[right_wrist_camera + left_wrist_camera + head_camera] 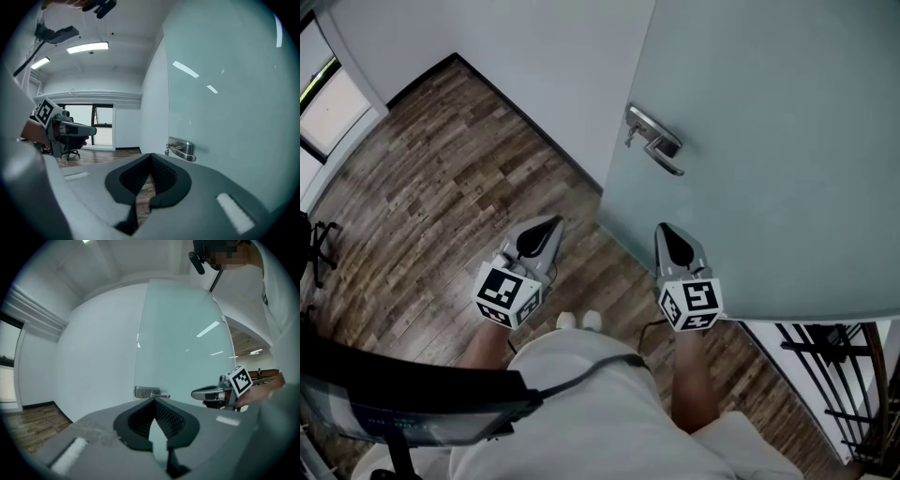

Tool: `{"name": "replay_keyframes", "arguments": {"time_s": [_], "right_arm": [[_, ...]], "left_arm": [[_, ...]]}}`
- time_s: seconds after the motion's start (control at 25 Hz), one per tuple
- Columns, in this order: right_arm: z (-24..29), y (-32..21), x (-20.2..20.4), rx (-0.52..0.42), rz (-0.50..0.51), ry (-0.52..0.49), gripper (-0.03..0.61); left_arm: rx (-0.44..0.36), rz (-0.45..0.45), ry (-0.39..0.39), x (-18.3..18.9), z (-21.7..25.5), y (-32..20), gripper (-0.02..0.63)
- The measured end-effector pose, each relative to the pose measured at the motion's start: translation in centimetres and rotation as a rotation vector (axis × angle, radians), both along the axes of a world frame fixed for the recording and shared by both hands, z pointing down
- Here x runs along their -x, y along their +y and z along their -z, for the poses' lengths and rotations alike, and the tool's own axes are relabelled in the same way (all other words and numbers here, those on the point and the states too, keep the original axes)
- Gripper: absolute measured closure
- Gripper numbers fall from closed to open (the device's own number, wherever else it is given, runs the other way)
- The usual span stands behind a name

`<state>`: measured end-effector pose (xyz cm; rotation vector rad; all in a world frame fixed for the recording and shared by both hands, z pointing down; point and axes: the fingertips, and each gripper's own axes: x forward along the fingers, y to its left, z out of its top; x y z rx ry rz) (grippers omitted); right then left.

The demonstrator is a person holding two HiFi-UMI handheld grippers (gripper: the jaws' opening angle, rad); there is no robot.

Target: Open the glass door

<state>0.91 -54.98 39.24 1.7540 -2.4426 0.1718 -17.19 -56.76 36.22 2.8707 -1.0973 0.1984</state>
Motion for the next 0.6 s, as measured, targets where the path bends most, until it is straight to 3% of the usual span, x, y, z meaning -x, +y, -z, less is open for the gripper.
{"name": "replay_keyframes", "arguments": {"time_s": [0.6], "right_arm": [[0.7,1.8,0.7,0.026,-0.04,0.058,0.572]], "left_arm": [[0.021,-0.013,0.03,1.7,-0.3,1.4,0.614]]}}
